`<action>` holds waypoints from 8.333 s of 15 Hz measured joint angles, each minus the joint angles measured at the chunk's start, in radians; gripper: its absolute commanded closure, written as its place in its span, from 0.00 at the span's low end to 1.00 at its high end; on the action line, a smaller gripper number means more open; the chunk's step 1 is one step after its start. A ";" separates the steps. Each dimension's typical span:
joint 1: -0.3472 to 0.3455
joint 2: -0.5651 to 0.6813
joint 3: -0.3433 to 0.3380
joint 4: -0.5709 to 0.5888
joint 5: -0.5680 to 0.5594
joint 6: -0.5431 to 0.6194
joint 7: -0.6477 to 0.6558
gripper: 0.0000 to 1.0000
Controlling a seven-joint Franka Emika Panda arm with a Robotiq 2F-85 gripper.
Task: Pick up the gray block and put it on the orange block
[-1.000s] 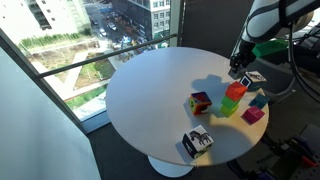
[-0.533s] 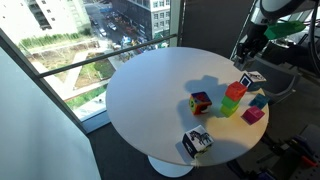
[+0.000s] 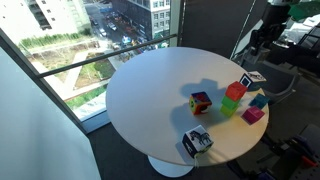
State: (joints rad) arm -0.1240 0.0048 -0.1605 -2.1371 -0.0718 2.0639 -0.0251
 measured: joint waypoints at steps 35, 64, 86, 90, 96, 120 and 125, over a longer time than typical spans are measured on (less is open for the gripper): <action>0.022 -0.165 0.053 -0.215 0.003 0.034 -0.036 0.72; 0.069 -0.109 0.130 -0.259 -0.023 0.118 0.044 0.72; 0.077 -0.075 0.133 -0.250 -0.023 0.152 0.063 0.72; 0.078 -0.075 0.133 -0.250 -0.024 0.152 0.065 0.72; 0.078 -0.073 0.133 -0.250 -0.050 0.157 0.084 0.23; 0.082 -0.110 0.133 -0.242 0.013 0.092 0.039 0.00; 0.082 -0.174 0.133 -0.242 0.013 0.030 0.011 0.00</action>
State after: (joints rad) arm -0.0418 -0.1687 -0.0278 -2.3793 -0.0585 2.0935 -0.0137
